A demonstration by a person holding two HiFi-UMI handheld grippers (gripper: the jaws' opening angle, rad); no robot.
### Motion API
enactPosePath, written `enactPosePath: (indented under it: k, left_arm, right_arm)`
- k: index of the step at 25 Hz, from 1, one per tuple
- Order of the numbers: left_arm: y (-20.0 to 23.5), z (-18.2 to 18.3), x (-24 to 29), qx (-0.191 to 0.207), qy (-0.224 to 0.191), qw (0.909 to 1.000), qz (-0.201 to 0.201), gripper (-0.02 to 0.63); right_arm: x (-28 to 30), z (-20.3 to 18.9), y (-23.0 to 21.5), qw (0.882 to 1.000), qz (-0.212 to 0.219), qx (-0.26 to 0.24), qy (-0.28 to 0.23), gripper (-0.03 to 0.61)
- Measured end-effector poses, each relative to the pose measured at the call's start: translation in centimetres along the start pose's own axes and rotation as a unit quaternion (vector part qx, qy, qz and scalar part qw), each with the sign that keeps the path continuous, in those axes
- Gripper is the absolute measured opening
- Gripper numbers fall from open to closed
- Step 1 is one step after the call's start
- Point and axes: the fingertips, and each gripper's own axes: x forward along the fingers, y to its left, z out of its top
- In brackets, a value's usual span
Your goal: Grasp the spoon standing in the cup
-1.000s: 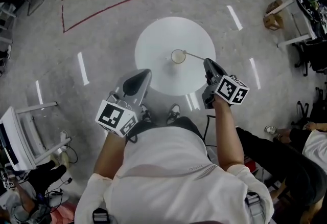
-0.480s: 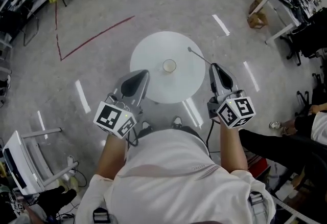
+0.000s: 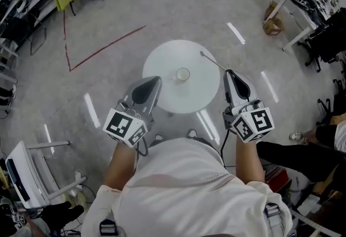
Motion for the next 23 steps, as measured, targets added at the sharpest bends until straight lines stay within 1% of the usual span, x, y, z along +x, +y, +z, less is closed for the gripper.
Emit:
enactPosePath:
  k: [7, 12, 19, 23]
  left_arm:
    - [0.3, -0.4, -1.2, -0.005, 0.0, 1.0, 0.009, 0.001]
    - [0.3, -0.6, -1.8, -0.008, 0.0, 0.9999, 0.013, 0.001]
    - [0.0, 0.0, -1.9, -0.003, -0.004, 0.9999, 0.014, 0.002]
    - [-0.3, -0.4, -1.7, -0.005, -0.004, 0.9998, 0.018, 0.0]
  right_arm:
    - [0.5, -0.9, 1.0, 1.0, 0.003, 0.005, 0.015, 0.011]
    - [0.8, -1.5, 1.8, 1.0, 0.014, 0.005, 0.025, 0.011]
    - [0.8, -1.6, 1.9, 0.999, 0.02, 0.005, 0.031, 0.011]
    - [0.6, -1.9, 1.7, 0.999, 0.024, 0.004, 0.032, 0.011]
